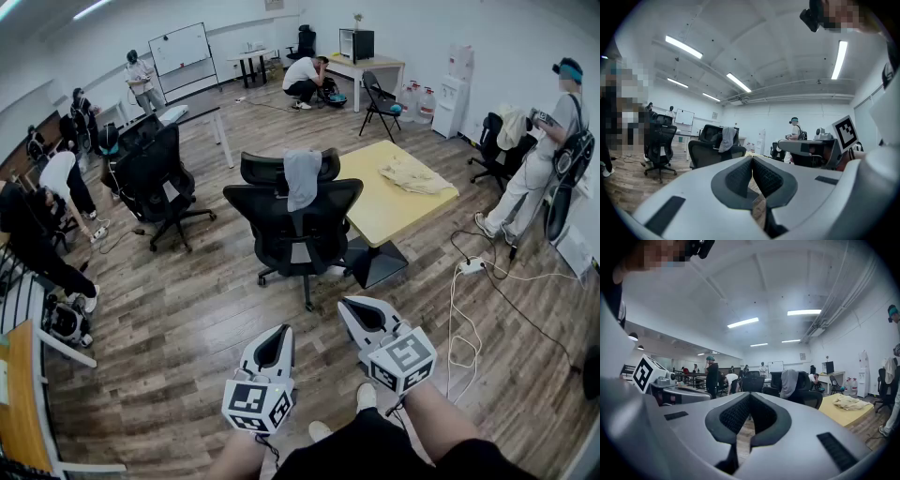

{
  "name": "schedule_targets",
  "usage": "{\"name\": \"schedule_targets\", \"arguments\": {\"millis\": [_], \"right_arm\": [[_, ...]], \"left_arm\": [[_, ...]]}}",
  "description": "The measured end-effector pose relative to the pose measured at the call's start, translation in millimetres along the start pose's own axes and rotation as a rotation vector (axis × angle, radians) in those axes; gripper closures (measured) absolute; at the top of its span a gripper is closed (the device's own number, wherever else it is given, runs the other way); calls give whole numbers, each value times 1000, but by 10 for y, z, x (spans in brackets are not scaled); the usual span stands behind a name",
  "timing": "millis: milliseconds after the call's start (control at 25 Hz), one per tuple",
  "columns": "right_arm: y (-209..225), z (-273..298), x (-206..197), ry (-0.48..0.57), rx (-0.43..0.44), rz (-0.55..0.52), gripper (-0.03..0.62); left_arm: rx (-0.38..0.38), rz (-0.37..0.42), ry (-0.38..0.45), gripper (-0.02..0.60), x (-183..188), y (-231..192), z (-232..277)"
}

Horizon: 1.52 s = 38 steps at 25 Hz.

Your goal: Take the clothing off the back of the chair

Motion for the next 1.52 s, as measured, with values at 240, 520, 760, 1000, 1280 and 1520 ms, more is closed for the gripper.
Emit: {"name": "schedule_targets", "arguments": {"millis": [240,520,760,1000,1280,1520], "right_arm": [[4,-51,51,7,-14,4,582],[-7,-105,20,7,17,7,582],[52,-127,24,10,8,1,582],[266,-74,100,9,30,8,582],[761,11,272,-7,80,13,582],[1305,128,440,-10,106,23,582]], "left_arm": [[-1,2,0,563,30,40,3],[-3,4,6,563,48,84,-24],[-8,14,6,563,42,111,28],[11,15,-3,563,69,144,218],[68,3,-12,563,164,209,727],[114,7,-15,563,254,232,1240]]}}
Point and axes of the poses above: the fingertips, and each gripper's own axes: z forward along the fingers, y to its right, x out of its top, the point moved 3 cm from there along -z, backward along the fingers, and after that the axes turned 15 degrees about z, right-handed, at the moved point
